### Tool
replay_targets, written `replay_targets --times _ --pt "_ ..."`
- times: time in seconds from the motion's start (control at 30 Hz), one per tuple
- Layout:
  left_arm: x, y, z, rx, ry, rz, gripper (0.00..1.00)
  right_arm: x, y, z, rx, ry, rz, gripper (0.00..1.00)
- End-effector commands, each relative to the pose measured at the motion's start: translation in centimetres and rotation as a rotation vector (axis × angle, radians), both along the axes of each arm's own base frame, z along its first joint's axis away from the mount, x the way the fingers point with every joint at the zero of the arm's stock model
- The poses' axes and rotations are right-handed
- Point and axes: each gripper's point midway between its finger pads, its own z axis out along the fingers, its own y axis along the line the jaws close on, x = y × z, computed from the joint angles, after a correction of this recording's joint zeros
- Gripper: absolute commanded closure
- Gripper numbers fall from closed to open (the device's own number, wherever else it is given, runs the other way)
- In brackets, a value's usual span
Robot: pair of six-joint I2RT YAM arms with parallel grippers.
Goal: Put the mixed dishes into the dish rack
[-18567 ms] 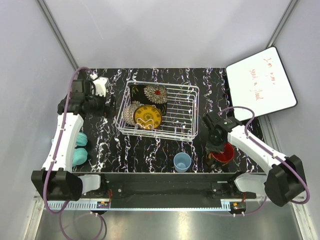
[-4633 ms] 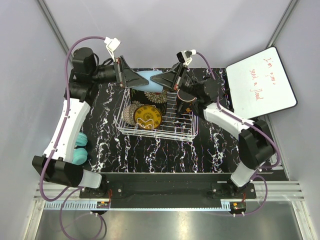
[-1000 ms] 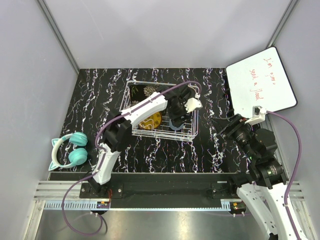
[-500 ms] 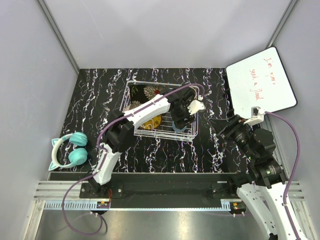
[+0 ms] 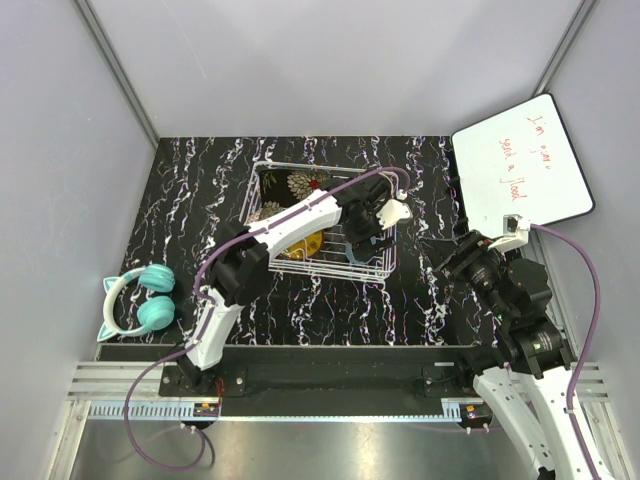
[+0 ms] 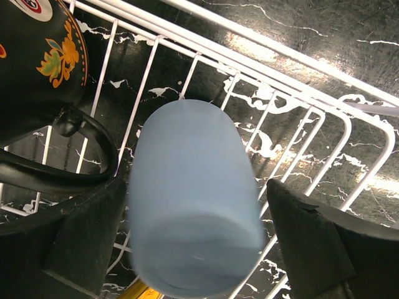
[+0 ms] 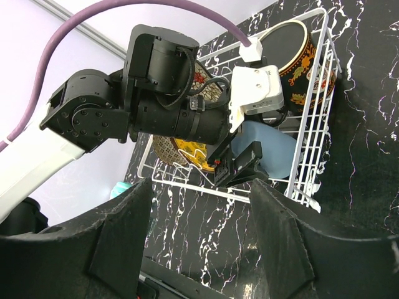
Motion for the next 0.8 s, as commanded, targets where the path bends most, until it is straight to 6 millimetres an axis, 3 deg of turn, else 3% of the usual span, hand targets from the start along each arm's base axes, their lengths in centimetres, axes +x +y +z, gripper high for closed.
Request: replay_targets --times 0.0,0.2,0.3,0.57,0.77 --pt "0.4 -0.3 0.9 -0.017 -0.041 0.012 0.01 -0.2 0.1 0.8 0.013 -0.029 0.007 0.28" --pt "0.6 0.2 2.3 -0.017 -0.080 0.020 0.01 -0.3 0.1 0.9 0.013 -0.033 0.010 0.28" --pt "0.8 0.4 4.4 -0.039 -0.122 0.018 0.01 -0.3 0.2 0.9 0.014 -0.034 0.015 0.28" --pt "1.0 0.9 7.2 -0.059 -0.168 0.025 0.01 -0.3 0.3 1.0 0.005 -0.038 0.028 0.26" --pt "0.8 2.2 10.6 -0.076 -0.221 0.051 0.01 0.5 0.6 0.0 -0.049 0.009 0.039 0.10"
